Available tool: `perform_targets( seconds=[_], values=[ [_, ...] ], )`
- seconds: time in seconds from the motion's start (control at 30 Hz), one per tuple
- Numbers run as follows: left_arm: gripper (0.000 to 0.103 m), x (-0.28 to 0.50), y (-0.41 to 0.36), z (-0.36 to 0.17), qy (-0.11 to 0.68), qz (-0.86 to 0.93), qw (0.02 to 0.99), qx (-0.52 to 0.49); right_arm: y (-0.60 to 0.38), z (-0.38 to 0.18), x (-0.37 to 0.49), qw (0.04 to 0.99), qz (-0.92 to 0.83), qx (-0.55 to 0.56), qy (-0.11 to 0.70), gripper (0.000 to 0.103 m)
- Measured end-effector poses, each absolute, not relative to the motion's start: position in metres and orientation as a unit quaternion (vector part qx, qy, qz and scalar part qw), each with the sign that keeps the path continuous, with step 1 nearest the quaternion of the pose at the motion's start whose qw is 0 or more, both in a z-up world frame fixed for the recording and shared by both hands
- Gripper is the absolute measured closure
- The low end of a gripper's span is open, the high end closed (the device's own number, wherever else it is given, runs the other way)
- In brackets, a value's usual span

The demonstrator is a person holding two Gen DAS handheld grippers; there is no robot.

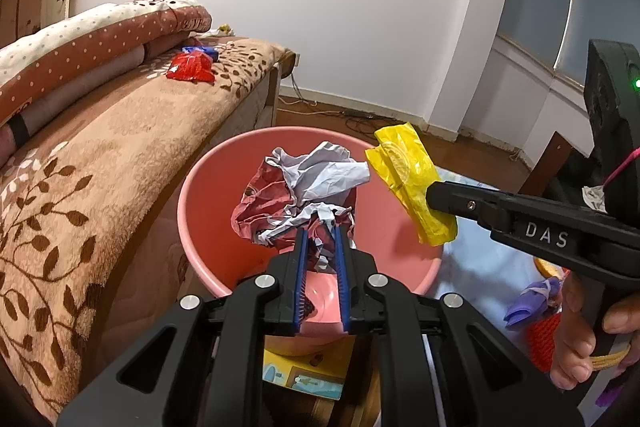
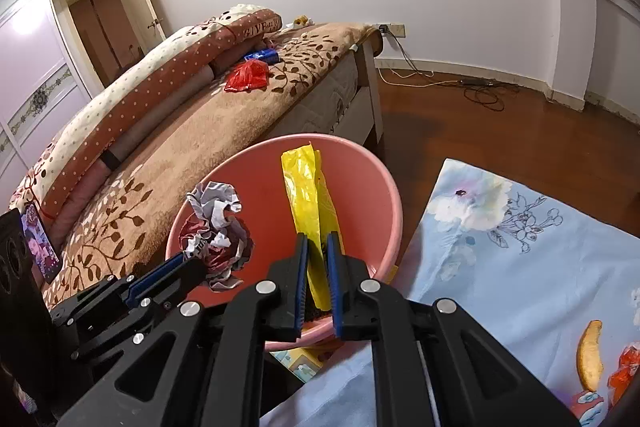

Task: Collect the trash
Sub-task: 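Lift both held items over pink bucket and open both grippers, then move both open grippers back toward the remaining trash on the table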

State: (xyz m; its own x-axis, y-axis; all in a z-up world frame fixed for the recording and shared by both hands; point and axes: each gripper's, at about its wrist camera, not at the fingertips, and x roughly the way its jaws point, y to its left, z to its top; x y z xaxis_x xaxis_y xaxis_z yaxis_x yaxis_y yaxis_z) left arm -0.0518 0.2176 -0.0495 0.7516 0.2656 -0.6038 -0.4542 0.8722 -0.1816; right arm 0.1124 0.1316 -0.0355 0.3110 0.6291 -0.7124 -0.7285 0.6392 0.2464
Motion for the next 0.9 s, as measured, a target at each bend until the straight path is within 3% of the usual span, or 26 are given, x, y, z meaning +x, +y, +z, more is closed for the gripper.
perform_targets(
  seconds=[0.23,0.37,0.47,0.53,0.9],
  values=[
    [0.089,-0.052,0.220,-0.050,0.293,0.207,0.919,-0.163,0.140,-0.034,0.112,0.810,0.420,-0.055,0.404,0.091],
    [0.086,-0.056,0.218,-0.046,0.290,0.212,0.919,-0.165,0.140,-0.028,0.110,0.820,0.416,-0.053,0.390,0.065],
    [0.080,-0.058,0.217,-0.045,0.291,0.212,0.918,-0.165,0.136,-0.026,0.108,0.823,0.415,-0.054,0.383,0.064],
    [0.070,-0.058,0.217,-0.044,0.290,0.213,0.918,-0.167,0.133,-0.025,0.108,0.824,0.415,-0.052,0.384,0.064],
    [0.067,-0.062,0.199,-0.031,0.283,0.197,0.925,-0.162,0.095,-0.010,0.096,0.833,0.410,-0.036,0.370,0.061]
  ],
)
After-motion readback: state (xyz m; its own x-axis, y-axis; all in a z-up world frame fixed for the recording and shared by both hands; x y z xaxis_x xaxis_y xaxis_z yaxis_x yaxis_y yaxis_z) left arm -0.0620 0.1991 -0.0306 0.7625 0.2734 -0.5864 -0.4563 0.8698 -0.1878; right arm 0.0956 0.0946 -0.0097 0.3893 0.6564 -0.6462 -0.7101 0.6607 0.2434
